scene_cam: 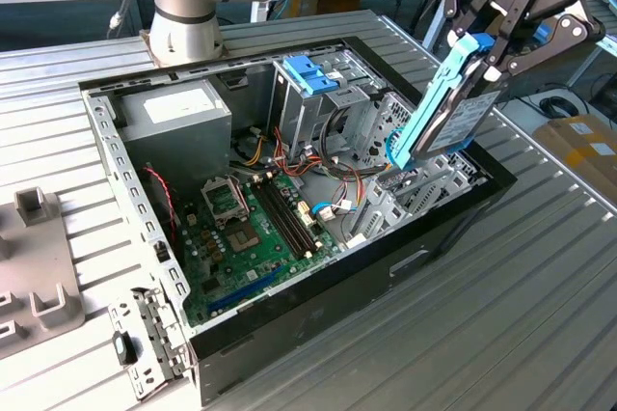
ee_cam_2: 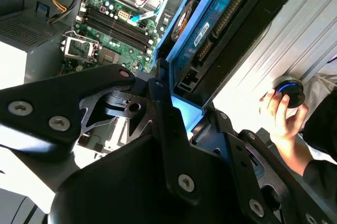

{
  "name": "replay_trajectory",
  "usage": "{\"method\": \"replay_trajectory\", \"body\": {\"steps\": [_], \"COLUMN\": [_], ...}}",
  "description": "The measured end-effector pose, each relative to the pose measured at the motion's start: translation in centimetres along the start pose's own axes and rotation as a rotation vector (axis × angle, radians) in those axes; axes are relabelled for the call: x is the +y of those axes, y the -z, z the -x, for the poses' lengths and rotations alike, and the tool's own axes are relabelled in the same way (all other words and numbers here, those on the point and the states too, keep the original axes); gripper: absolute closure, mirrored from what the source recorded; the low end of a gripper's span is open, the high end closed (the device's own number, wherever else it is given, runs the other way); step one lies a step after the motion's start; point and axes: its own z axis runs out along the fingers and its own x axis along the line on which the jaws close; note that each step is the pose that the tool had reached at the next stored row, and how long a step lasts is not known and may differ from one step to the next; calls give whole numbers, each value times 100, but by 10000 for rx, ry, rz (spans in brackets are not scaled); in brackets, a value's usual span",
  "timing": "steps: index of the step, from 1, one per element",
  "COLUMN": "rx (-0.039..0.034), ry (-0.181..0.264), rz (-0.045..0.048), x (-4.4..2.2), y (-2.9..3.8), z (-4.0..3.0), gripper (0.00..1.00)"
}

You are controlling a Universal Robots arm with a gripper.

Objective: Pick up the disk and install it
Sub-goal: 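Pick up the disk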

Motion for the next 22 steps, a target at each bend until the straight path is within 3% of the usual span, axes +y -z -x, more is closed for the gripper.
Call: {"method": "replay_trajectory", "body": {"steps": [4,15,22], "rx": [6,6,6], "ry": [-1,0,0], "rz": [0,0,0], "x": [-30,-36,-41], "y": [-10,-83,-161], "z": [2,-33,-38], "gripper": [63,63,63]}}
